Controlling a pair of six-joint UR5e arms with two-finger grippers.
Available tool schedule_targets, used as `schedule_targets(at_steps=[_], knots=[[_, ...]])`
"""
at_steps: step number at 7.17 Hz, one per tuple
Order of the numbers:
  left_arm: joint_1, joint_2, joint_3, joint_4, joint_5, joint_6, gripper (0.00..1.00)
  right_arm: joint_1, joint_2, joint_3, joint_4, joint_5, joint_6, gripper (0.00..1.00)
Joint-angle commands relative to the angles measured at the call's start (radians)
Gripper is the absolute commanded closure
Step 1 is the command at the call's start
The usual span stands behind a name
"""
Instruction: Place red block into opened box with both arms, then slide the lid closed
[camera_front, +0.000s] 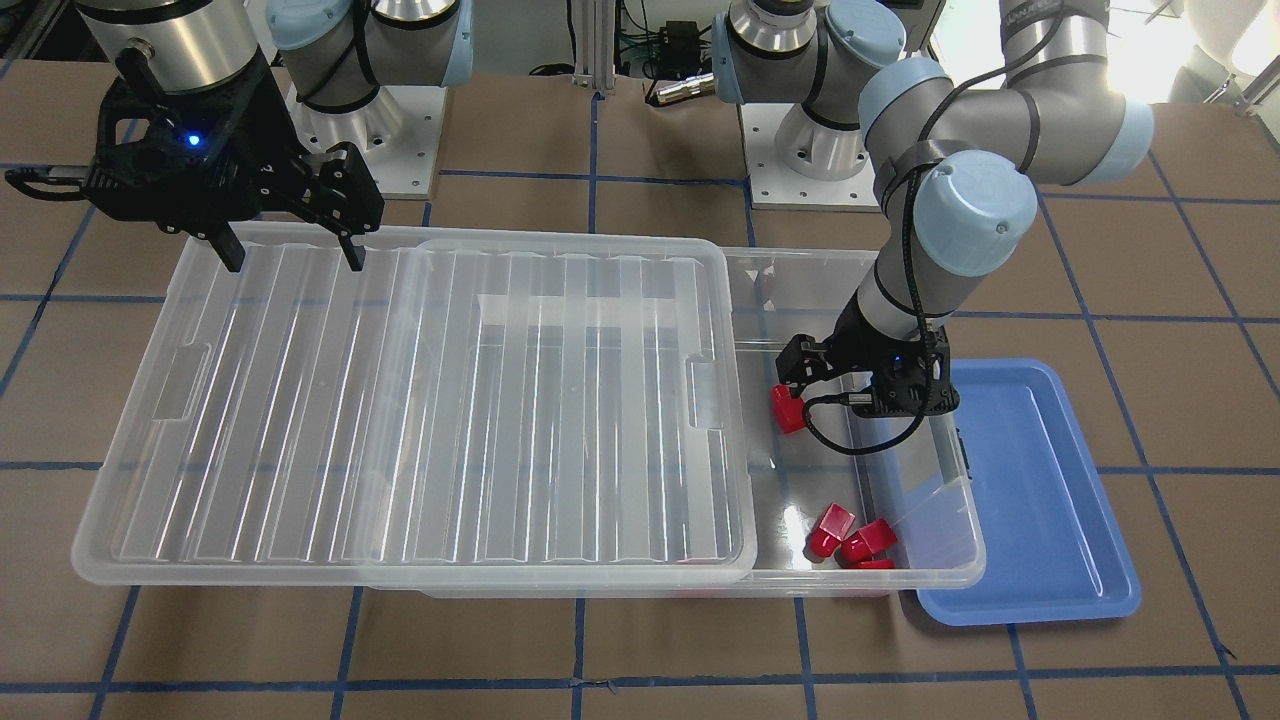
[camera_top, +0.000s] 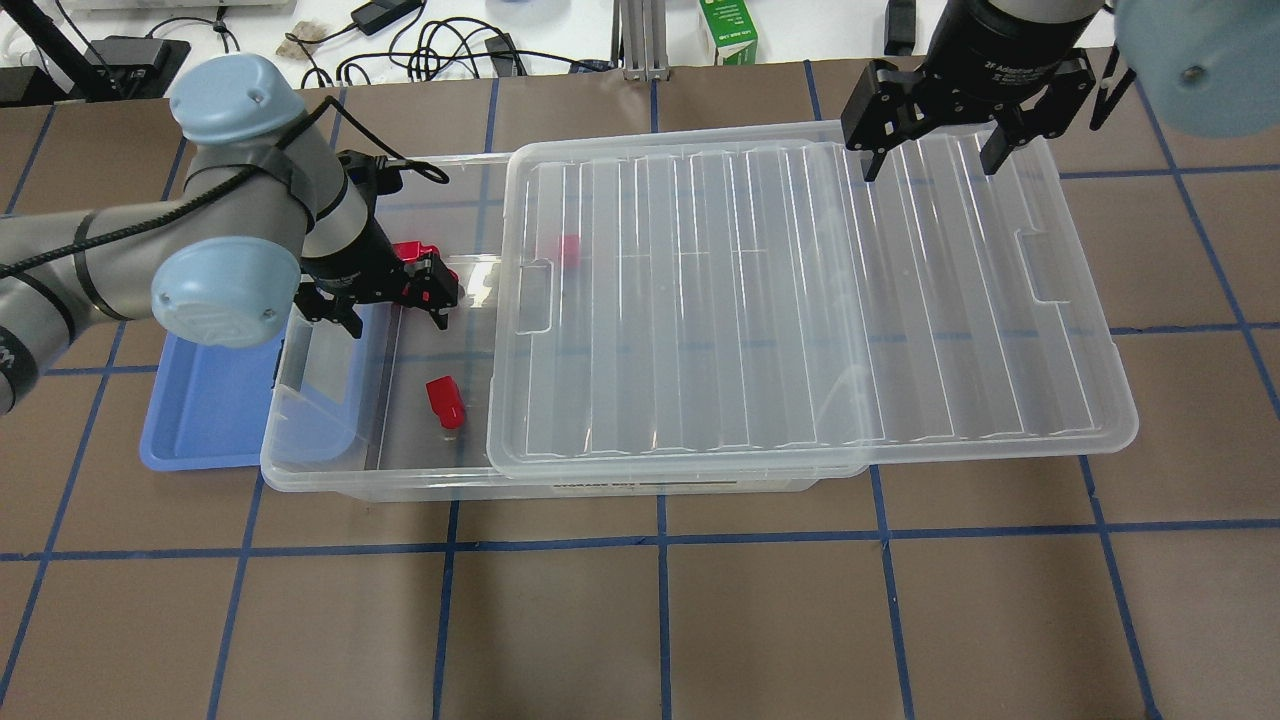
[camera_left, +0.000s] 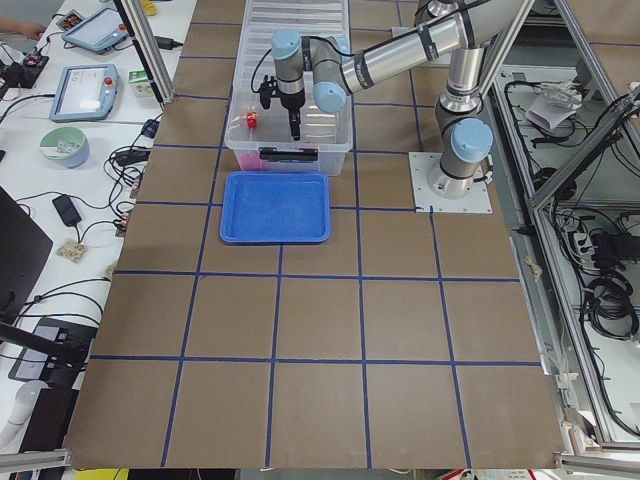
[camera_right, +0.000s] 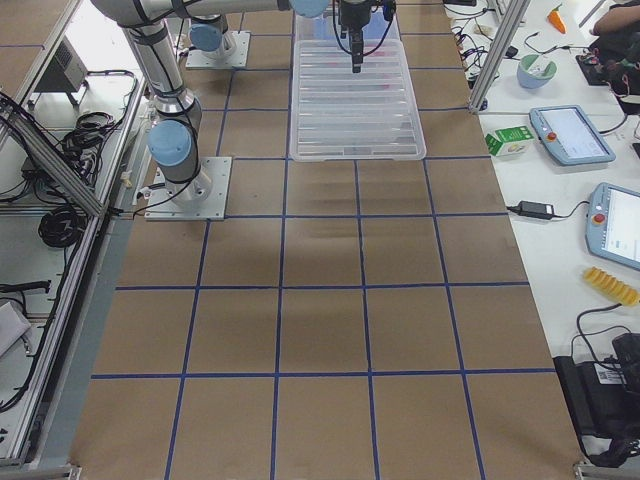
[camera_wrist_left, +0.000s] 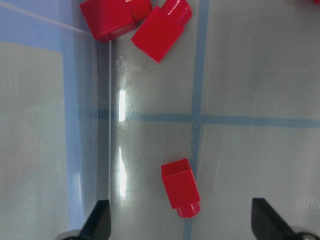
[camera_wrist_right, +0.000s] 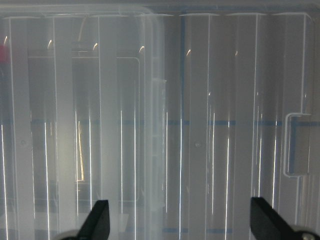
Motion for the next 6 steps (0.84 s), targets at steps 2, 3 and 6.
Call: schedule_targets(at_steps=[2,3,6], knots=[[-0.007,0.058,0.200,-0.275,-0.001,-0.038,0.00,0.000,0.001,-0.001,0.002,-0.001,-0.001,0.00],[-0.032,0.076,0.253,-0.316,-0.001,-0.052,0.00,0.000,0.001,-0.001,0.000,-0.001,-0.001,0.00],[-0.040,0.110,0.307,-0.385,-0.003,-0.046,0.00,-0.086,0.008,-0.001,-0.013,-0.070,-0.196,0.00]])
